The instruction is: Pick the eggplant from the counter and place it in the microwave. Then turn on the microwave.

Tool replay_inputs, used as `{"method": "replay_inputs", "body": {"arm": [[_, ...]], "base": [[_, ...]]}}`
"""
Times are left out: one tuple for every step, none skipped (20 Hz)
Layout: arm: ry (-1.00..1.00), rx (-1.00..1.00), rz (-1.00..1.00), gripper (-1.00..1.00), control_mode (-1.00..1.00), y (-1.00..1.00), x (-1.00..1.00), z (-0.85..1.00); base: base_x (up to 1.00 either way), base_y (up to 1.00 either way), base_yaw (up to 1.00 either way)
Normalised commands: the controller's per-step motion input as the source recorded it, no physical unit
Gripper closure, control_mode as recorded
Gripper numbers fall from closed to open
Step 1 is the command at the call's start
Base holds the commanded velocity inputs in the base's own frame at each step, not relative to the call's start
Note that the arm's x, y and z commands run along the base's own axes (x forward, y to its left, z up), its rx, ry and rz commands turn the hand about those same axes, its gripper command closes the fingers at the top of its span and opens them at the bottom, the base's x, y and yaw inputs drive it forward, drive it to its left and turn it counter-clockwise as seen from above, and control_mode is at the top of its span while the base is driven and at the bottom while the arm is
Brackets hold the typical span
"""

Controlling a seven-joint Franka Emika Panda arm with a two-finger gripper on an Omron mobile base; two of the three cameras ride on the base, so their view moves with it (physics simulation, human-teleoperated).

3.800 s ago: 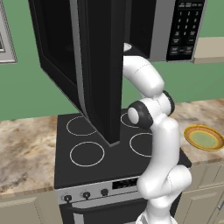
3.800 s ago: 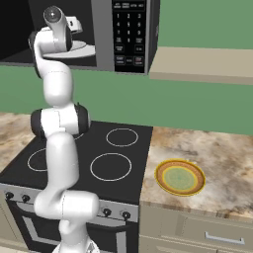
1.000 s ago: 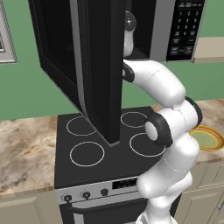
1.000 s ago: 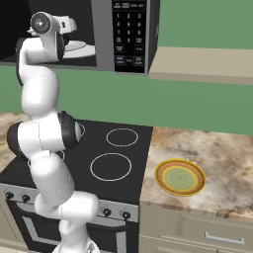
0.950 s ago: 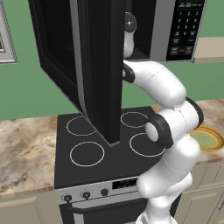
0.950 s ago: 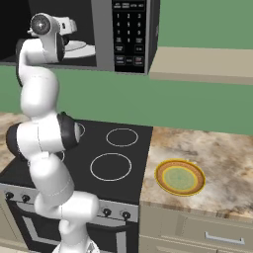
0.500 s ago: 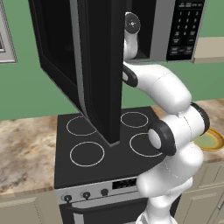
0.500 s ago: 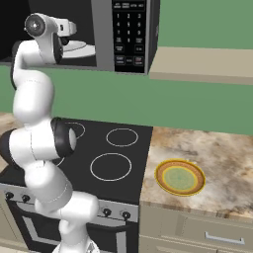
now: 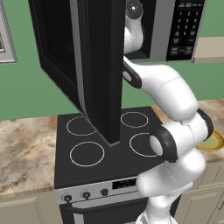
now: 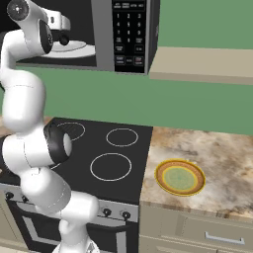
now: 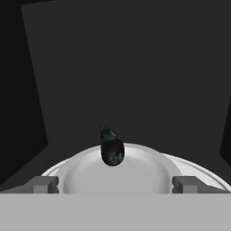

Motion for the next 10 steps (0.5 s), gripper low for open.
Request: {"method": "replay_inputs", "body": {"arm": [[0.02, 0.02, -0.01, -1.00, -1.00, -0.07, -0.43, 0.10], [0.01, 0.02, 0.00, -1.00, -1.00, -0.07, -0.43, 0.09], [0.00, 0.02, 0.00, -1.00, -1.00, -0.07, -0.42, 0.07], [0.00, 0.02, 0.00, -1.00, -1.00, -0.05, -0.42, 0.06], [0.00, 0.02, 0.00, -1.00, -1.00, -0.04, -0.40, 0.05], [0.00, 0.02, 0.00, -1.00, -1.00, -0.04, -0.39, 0.05], [0.00, 0.02, 0.00, -1.00, -1.00, -0.05, -0.39, 0.07], [0.00, 0.03, 0.00, -1.00, -1.00, -0.05, -0.37, 0.07], [0.00, 0.03, 0.00, -1.00, -1.00, -0.05, -0.37, 0.07], [0.00, 0.03, 0.00, -1.00, -1.00, -0.04, -0.36, 0.06]], "base": [[0.00, 0.00, 0.00], [0.00, 0.00, 0.00], [0.00, 0.00, 0.00], [0.00, 0.00, 0.00], [0.00, 0.00, 0.00], [0.00, 0.00, 0.00], [0.00, 0.00, 0.00], [0.00, 0.00, 0.00], [0.00, 0.00, 0.00], [0.00, 0.00, 0.00]]}}
